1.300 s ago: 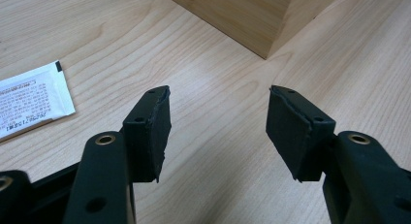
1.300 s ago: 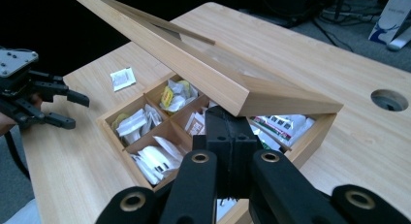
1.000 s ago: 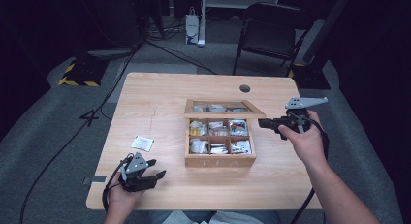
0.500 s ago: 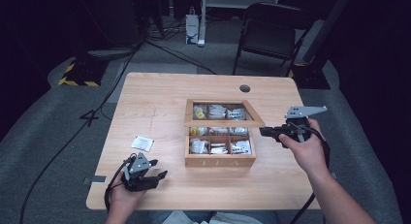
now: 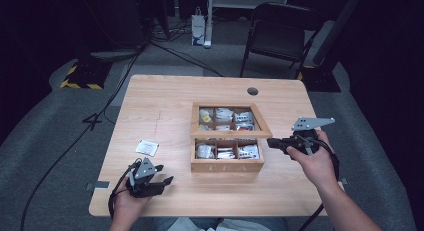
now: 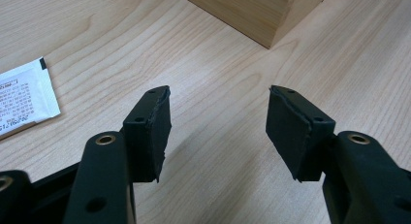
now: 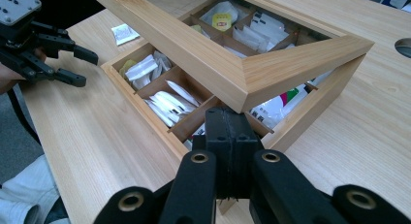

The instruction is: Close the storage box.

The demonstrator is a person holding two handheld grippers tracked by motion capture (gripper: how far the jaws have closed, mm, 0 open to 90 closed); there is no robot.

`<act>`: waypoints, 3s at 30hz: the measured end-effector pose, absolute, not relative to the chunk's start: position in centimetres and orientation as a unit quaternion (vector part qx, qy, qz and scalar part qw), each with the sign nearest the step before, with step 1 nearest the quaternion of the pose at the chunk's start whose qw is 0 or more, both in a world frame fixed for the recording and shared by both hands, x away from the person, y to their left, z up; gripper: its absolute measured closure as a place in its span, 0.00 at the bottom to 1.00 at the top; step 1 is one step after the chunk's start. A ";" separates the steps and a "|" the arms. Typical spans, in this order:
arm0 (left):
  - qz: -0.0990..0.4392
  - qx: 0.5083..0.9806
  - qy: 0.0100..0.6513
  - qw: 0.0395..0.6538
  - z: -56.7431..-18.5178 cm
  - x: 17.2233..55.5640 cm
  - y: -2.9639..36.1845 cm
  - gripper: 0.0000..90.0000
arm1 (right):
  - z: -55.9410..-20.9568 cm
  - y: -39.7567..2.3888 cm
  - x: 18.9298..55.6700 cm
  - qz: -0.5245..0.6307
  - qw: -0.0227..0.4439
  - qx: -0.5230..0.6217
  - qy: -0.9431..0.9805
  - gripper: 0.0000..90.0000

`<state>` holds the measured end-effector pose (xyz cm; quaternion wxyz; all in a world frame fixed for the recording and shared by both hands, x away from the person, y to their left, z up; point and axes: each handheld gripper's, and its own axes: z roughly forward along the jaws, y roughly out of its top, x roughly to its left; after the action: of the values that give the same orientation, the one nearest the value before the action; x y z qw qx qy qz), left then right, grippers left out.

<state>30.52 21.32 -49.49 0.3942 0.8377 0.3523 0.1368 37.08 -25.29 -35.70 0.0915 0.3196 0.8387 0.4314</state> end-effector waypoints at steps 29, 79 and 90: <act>0.128 0.843 0.355 0.384 -49.7 30.7 21.1 0.47 | -37.2 -25.0 36.4 0.402 0.077 0.316 0.856 1.00; 0.128 0.839 0.374 0.373 -50.2 30.5 22.0 0.46 | -44.8 -35.9 40.6 0.439 0.170 0.391 0.791 0.73; 0.129 0.839 0.376 0.371 -50.2 30.6 22.0 0.46 | -48.1 -38.6 41.8 0.433 0.186 0.443 0.763 0.54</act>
<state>30.56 22.00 -50.23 0.3711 0.8393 0.3757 0.1293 41.84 -38.59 -48.06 0.1857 0.4430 0.7629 0.4327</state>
